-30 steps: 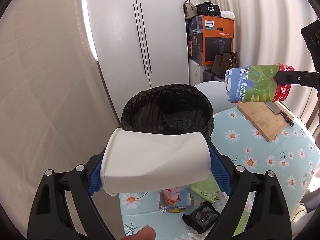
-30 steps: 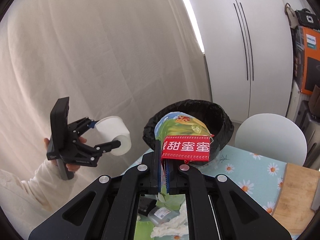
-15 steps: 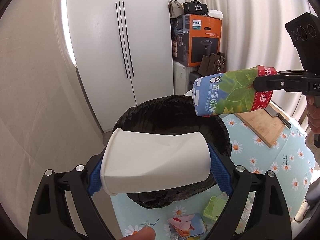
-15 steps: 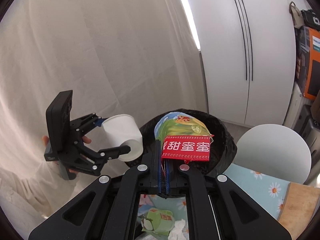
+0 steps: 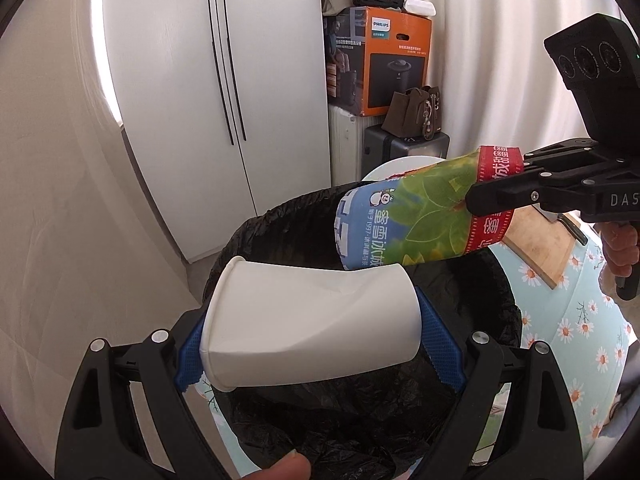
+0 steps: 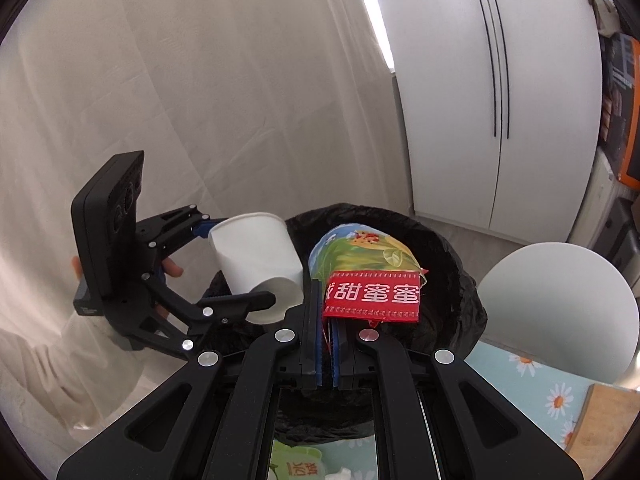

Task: Collect trash
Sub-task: 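Open the left tool to drop the cup while the right tool drops the carton into the bin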

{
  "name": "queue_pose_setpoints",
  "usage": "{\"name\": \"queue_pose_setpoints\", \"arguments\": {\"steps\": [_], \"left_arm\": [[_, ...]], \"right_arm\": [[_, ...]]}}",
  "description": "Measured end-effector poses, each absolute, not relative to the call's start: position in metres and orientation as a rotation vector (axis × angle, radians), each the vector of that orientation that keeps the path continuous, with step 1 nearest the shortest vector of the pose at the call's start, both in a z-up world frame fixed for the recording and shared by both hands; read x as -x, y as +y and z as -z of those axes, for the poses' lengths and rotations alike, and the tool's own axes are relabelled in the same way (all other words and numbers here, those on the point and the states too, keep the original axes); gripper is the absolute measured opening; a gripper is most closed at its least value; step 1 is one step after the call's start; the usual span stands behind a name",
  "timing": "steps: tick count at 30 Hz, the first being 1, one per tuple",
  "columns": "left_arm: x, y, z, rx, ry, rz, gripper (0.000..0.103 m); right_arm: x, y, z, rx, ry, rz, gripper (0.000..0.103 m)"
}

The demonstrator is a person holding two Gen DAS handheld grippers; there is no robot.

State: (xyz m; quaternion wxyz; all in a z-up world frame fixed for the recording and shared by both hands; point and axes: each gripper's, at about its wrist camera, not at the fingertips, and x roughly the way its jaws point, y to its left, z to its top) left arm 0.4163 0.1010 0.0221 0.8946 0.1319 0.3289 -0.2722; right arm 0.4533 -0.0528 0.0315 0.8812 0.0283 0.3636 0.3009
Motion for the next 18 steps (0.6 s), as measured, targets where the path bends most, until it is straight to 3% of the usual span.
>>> {"name": "queue_pose_setpoints", "arguments": {"steps": [7, 8, 10, 11, 12, 18], "left_arm": [[-0.432, 0.103, -0.006, -0.287, 0.718, 0.602, 0.088], [-0.431, 0.104, -0.005, -0.293, 0.714, 0.606, 0.093], [-0.428, 0.106, -0.004, -0.304, 0.701, 0.609, 0.098], [-0.426, 0.107, -0.004, -0.306, 0.698, 0.610, 0.098], [-0.425, 0.108, -0.004, -0.309, 0.694, 0.605, 0.098], [-0.418, 0.111, -0.005, -0.327, 0.689, 0.579, 0.098]], "right_arm": [[-0.470, -0.042, -0.009, -0.023, 0.812, -0.603, 0.006], [-0.471, -0.039, -0.007, -0.003, 0.818, -0.593, 0.006], [-0.474, -0.034, -0.006, 0.046, 0.824, -0.553, 0.022], [-0.474, -0.034, -0.006, 0.057, 0.829, -0.539, 0.048], [-0.473, -0.034, -0.006, 0.060, 0.834, -0.534, 0.062], [-0.467, -0.036, -0.011, 0.081, 0.836, -0.521, 0.072]]}}
